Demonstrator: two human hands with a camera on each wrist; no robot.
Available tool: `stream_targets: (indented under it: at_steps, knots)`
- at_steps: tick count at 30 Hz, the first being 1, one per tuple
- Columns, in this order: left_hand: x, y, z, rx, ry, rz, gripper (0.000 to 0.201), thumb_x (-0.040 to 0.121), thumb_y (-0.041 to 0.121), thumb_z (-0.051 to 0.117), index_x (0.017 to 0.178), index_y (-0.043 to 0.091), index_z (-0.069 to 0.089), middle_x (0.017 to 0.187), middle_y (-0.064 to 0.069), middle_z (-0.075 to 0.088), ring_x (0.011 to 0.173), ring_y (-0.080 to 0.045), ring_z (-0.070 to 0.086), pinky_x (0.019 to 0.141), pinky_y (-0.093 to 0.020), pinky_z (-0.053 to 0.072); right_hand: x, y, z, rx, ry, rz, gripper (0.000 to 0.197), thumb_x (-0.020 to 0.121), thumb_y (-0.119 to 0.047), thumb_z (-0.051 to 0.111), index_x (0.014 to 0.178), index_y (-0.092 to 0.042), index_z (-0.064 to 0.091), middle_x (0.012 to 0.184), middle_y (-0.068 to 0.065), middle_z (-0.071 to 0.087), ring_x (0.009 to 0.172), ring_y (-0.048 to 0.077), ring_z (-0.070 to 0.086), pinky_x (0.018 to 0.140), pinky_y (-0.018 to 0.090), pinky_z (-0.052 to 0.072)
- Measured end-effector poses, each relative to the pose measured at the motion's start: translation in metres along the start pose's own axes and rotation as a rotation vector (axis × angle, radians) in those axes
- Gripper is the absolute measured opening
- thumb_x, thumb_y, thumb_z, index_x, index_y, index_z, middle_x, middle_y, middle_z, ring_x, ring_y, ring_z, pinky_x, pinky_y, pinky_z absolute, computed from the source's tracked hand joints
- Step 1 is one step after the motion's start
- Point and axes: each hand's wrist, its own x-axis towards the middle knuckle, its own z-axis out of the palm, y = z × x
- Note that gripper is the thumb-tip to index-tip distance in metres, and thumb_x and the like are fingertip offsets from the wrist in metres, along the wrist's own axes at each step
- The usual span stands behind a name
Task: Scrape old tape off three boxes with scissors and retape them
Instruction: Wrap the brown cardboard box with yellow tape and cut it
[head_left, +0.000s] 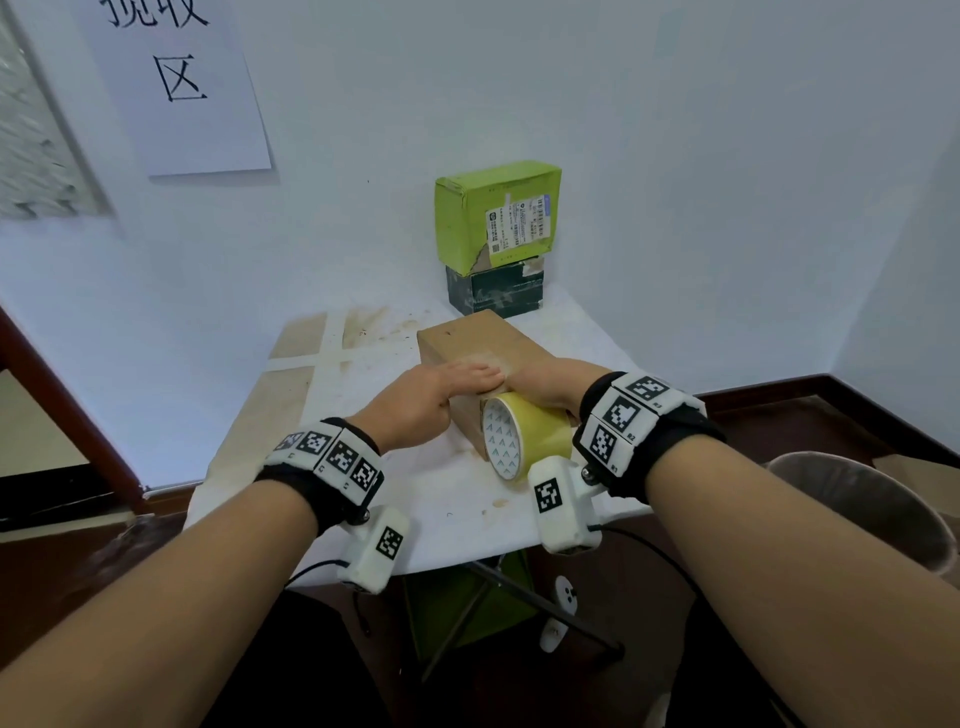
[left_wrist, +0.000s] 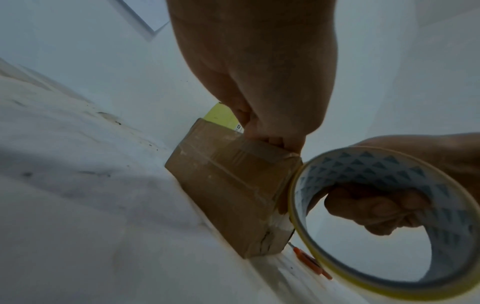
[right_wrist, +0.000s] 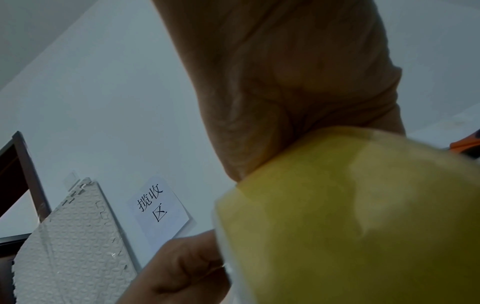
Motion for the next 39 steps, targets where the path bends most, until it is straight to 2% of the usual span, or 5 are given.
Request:
stream_targets:
  at_steps: [17, 22, 28, 35, 39]
  knots:
    - [0.002, -0.006, -0.014, 0.008, -0.017, -0.150, 0.078, 0.073, -0.021, 0.033, 0.137, 0.018, 0.052, 0.146, 0.004, 0.044, 0.140, -0.013, 0.034, 0.117, -0.030, 0.022, -0.024, -0.014, -0.005, 0.051, 0.032, 0.130, 0.042, 0.102, -0.009, 0.033, 0.144, -0.005, 0.031, 0.143, 0.012, 0.040, 0.131, 0.029, 0.038, 0.106, 0.030, 0.030]
    - [0.008, -0.001, -0.023, 0.089, -0.017, -0.130, 0.078, 0.074, -0.020, 0.034, 0.140, 0.020, 0.049, 0.148, 0.007, 0.042, 0.139, -0.011, 0.034, 0.111, -0.020, 0.023, -0.037, -0.022, -0.009, 0.093, 0.021, 0.118, 0.044, 0.102, -0.008, 0.032, 0.146, -0.008, 0.028, 0.146, 0.015, 0.037, 0.133, 0.028, 0.037, 0.105, 0.028, 0.031]
    - [0.004, -0.002, -0.014, 0.089, -0.052, -0.084, 0.085, 0.068, -0.021, 0.036, 0.140, 0.022, 0.047, 0.148, 0.009, 0.040, 0.139, -0.007, 0.032, 0.112, -0.026, 0.029, -0.049, -0.025, -0.016, 0.090, 0.001, 0.063, 0.040, 0.102, -0.002, 0.030, 0.141, 0.000, 0.033, 0.146, 0.017, 0.038, 0.132, 0.027, 0.037, 0.083, 0.012, 0.034]
    - [0.011, 0.010, -0.013, 0.080, -0.052, -0.105, 0.076, 0.074, -0.019, 0.034, 0.137, 0.019, 0.052, 0.148, 0.004, 0.042, 0.139, -0.011, 0.035, 0.113, -0.024, 0.027, -0.047, -0.030, -0.013, 0.215, 0.010, 0.048, 0.038, 0.099, 0.001, 0.037, 0.136, -0.009, 0.039, 0.128, 0.012, 0.052, 0.092, 0.010, 0.040, 0.064, -0.005, 0.034]
    - [0.010, 0.016, -0.011, 0.003, 0.074, -0.255, 0.065, 0.084, -0.014, 0.030, 0.135, 0.018, 0.055, 0.144, -0.001, 0.048, 0.136, -0.018, 0.039, 0.107, -0.020, 0.028, -0.047, -0.024, -0.011, 0.210, 0.030, 0.157, 0.041, 0.102, -0.014, 0.036, 0.142, -0.012, 0.033, 0.124, 0.009, 0.048, 0.109, 0.021, 0.046, 0.092, 0.025, 0.041]
